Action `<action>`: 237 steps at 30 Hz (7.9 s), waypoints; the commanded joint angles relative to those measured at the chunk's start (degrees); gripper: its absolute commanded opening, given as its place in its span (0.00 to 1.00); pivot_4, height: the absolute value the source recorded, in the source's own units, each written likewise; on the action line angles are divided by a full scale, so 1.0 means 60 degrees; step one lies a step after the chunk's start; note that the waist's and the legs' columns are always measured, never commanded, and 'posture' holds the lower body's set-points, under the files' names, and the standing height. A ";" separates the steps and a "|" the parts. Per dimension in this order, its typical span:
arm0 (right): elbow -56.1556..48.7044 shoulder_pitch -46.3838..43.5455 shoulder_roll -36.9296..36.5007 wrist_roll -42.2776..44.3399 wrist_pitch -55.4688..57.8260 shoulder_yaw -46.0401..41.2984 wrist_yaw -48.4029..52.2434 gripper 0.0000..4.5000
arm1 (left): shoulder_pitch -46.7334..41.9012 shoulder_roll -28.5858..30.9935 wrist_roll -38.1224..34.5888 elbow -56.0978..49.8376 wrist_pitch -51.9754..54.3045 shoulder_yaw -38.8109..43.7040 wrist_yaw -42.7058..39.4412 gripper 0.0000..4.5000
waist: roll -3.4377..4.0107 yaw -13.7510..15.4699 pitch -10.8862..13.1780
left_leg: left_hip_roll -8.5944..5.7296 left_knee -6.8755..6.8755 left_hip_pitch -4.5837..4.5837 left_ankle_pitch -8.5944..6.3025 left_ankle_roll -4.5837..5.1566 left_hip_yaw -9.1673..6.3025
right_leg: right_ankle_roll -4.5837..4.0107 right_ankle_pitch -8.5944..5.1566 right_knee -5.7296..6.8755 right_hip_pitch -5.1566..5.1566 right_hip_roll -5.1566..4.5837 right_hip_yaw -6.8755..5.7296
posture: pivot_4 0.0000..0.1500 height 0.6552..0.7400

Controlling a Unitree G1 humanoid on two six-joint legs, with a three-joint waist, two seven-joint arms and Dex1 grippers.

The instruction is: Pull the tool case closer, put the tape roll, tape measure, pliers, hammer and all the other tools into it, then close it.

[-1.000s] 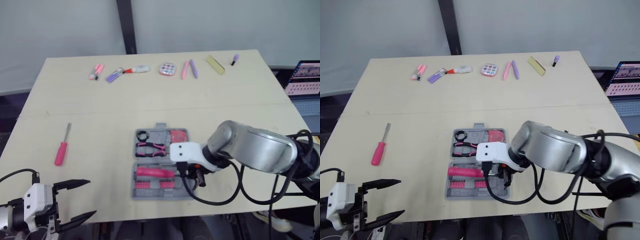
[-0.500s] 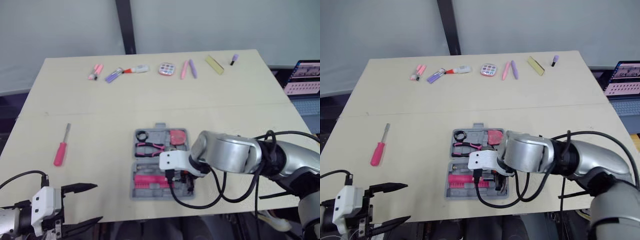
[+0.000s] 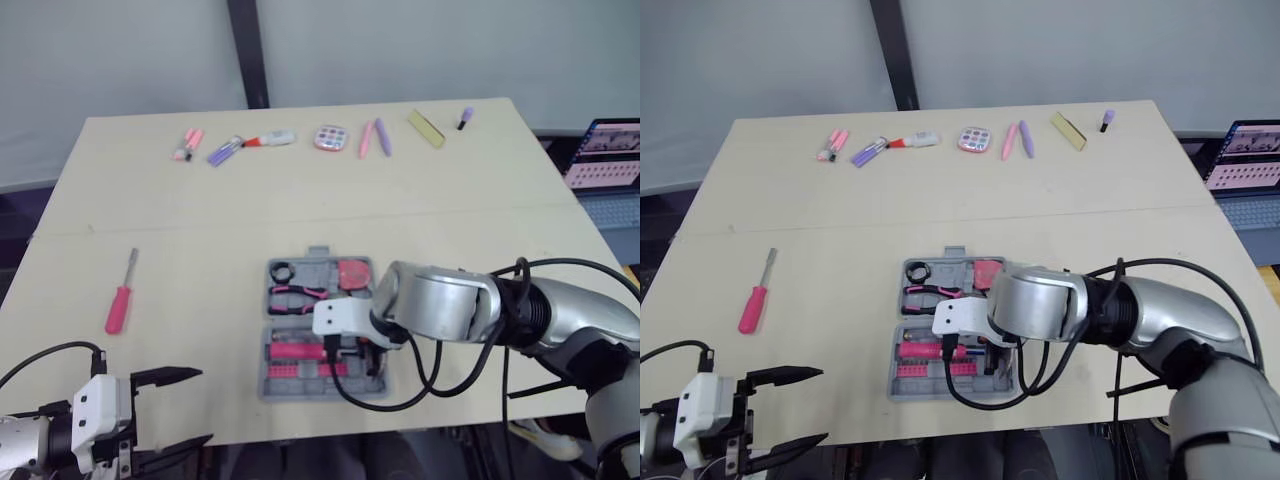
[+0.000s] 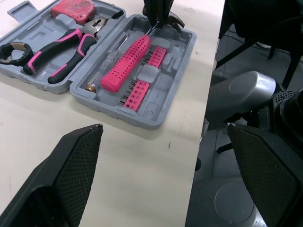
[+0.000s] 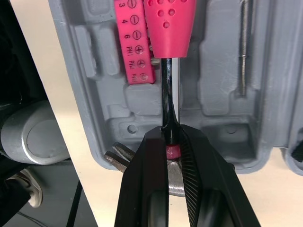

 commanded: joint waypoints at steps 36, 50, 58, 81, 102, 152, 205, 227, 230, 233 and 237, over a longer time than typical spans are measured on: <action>0.0572 -0.0757 0.0435 -0.0500 -0.1064 0.1244 0.0057 0.01 | 0.0725 -0.0256 0.0135 -0.1066 0.0022 -0.0085 0.0789 1.00 | 0.0000 -0.0078 0.0000 | -0.0001 -0.0002 0.0000 -0.0001 0.0000 0.0000 | -0.0001 0.0000 0.0001 -0.0002 -0.0004 -0.0003 | 1.00 1.00; 0.0675 -0.0771 0.0615 -0.0438 -0.0827 0.1128 0.0011 0.01 | 0.0714 -0.0249 0.0136 -0.0989 -0.0034 -0.0036 0.0748 1.00 | 0.0000 -0.0079 0.0000 | -0.0001 -0.0004 0.0000 -0.0001 -0.0002 0.0000 | -0.0001 -0.0001 0.0000 -0.0003 -0.0003 -0.0003 | 1.00 1.00; 0.0468 -0.0831 0.0565 -0.0181 -0.0513 0.0780 0.0081 0.01 | 0.0576 -0.0209 0.0141 -0.0860 -0.0046 -0.0090 0.0727 1.00 | 0.0001 -0.0078 0.0000 | -0.0001 -0.0004 0.0000 -0.0001 -0.0002 0.0000 | -0.0001 -0.0001 0.0000 -0.0002 -0.0004 -0.0004 | 1.00 1.00; 0.0609 -0.0794 0.0585 -0.0350 -0.0811 0.1084 -0.0024 0.87 | 0.0554 -0.0299 0.0242 -0.0782 -0.0176 -0.0201 0.0777 1.00 | 0.0000 -0.0082 0.0000 | -0.0001 -0.0004 0.0000 -0.0001 -0.0002 0.0000 | -0.0001 -0.0001 0.0001 -0.0004 -0.0003 -0.0004 | 1.00 1.00; -0.0068 0.4822 -0.1186 0.0937 -0.6449 -0.5880 0.1650 0.20 | -0.0225 -0.0134 -0.0517 -0.0602 0.0704 -0.0314 0.0805 1.00 | -0.0045 0.0027 -0.0024 | 0.0000 0.0009 0.0004 -0.0010 0.0014 0.0013 | 0.0002 0.0000 -0.0010 0.0023 0.0001 -0.0009 | 1.00 1.00; 0.4318 0.6617 0.0869 -0.3135 -1.2300 -0.5668 0.3894 0.01 | -0.0694 -0.0493 0.0226 0.0901 -0.1114 -0.1232 0.0332 1.00 | -0.0058 0.0153 -0.0032 | 0.0001 0.0024 0.0025 0.0001 -0.0006 0.0020 | 0.0005 0.0002 0.0001 0.0040 0.0001 -0.0005 | 1.00 1.00; 0.5212 0.7859 0.0569 -0.4439 -1.2579 -0.5277 0.3703 0.01 | -0.1533 -0.0325 0.0360 0.1275 -0.1456 -0.1941 0.0461 1.00 | -0.0110 0.0191 -0.0153 | 0.0000 0.0025 0.0111 -0.0009 -0.0002 -0.0012 | 0.0005 0.0002 -0.0033 0.0167 0.0001 -0.0039 | 1.00 1.00; 0.6799 0.8335 0.0474 -0.5159 -1.3292 -0.4854 0.3342 0.01 | -0.1934 -0.0271 0.0302 0.1124 -0.1294 -0.2232 0.0493 1.00 | -0.0089 0.0224 -0.0362 | -0.0001 -0.0001 0.0219 -0.0028 0.0004 -0.0045 | 0.0001 0.0000 -0.0104 0.0322 0.0000 -0.0076 | 1.00 1.00; 0.6928 0.8362 0.0491 -0.5193 -1.3354 -0.4828 0.3312 0.01 | -0.1977 -0.0256 0.0282 0.1118 -0.1240 -0.2235 0.0494 1.00 | -0.0054 0.0222 -0.0425 | 0.0000 -0.0025 0.0270 -0.0069 0.0053 -0.0045 | -0.0005 -0.0003 -0.0152 0.0386 0.0000 -0.0080 | 1.00 1.00; 0.6999 0.8375 0.0513 -0.5166 -1.3402 -0.4816 0.3295 0.01 | -0.2015 -0.0260 0.0270 0.1108 -0.1202 -0.2232 0.0494 1.00 | -0.0060 0.0224 -0.0445 | 0.0000 -0.0025 0.0269 -0.0069 0.0054 -0.0047 | -0.0005 -0.0003 -0.0155 0.0386 -0.0001 -0.0080 | 1.00 1.00; 0.7042 0.8363 0.0535 -0.5130 -1.3429 -0.4828 0.3286 0.01 | -0.2037 -0.0281 0.0260 0.1131 -0.1206 -0.2227 0.0472 1.00 | -0.0068 0.0228 -0.0463 | 0.0000 -0.0025 0.0268 -0.0070 0.0054 -0.0053 | -0.0005 -0.0003 -0.0164 0.0391 -0.0002 -0.0083 | 1.00 1.00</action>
